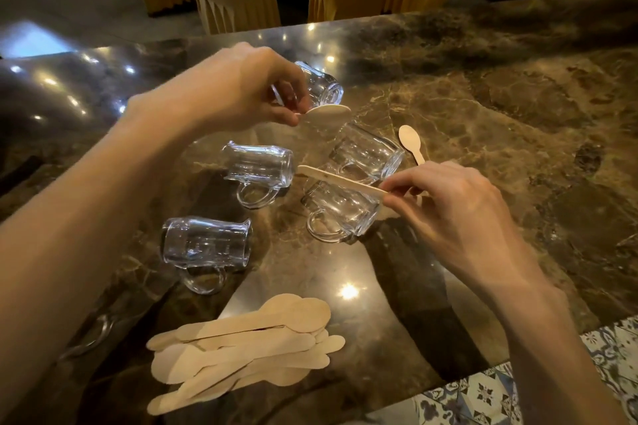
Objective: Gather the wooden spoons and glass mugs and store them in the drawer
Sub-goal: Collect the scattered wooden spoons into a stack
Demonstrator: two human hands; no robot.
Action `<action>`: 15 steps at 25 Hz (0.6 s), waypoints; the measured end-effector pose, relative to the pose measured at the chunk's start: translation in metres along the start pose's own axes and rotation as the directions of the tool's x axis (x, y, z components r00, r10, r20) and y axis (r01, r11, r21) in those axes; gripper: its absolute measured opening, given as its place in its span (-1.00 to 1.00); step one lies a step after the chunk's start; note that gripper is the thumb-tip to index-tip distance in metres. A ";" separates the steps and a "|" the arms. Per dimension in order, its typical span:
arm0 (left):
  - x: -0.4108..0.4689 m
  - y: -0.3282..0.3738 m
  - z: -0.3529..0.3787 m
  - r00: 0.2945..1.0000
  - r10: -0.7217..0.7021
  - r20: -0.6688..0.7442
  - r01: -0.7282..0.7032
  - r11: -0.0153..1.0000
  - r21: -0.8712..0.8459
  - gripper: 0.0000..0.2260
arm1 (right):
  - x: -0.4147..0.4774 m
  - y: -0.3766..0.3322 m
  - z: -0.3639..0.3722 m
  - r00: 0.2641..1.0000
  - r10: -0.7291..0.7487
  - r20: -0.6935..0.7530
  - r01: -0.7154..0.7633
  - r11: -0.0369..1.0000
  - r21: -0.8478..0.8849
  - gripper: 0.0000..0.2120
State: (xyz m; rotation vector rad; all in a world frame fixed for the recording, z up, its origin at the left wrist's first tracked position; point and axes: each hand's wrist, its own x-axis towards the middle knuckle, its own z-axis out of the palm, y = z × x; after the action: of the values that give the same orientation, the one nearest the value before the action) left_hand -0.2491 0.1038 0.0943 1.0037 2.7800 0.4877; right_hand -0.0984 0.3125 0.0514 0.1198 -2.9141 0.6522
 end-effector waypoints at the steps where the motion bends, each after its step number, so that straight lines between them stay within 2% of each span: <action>1: -0.009 0.002 -0.005 1.000 0.012 0.013 -0.012 1.000 -0.029 -0.85 | 0.000 -0.005 -0.001 1.000 -0.025 0.006 0.025 1.000 0.003 -0.87; 6: -0.052 0.009 -0.018 0.992 0.030 0.122 -0.010 0.987 -0.160 -0.80 | -0.008 -0.035 0.002 0.981 -0.192 0.030 0.191 0.981 0.021 -0.89; 11: -0.087 0.009 -0.012 0.979 0.041 0.200 0.002 0.978 -0.210 -0.72 | -0.020 -0.068 0.017 0.935 -0.354 0.021 0.353 0.935 0.021 -0.88; 15: -0.113 0.004 0.004 0.964 0.029 0.266 0.029 0.977 -0.211 -0.74 | -0.032 -0.085 0.026 0.883 -0.454 0.117 0.453 0.891 0.035 -0.90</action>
State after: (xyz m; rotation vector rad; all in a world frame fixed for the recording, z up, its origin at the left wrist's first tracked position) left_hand -0.1593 0.0354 0.0953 0.9428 2.4304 0.5879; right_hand -0.0608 0.2260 0.0580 0.8433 -2.8304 0.5850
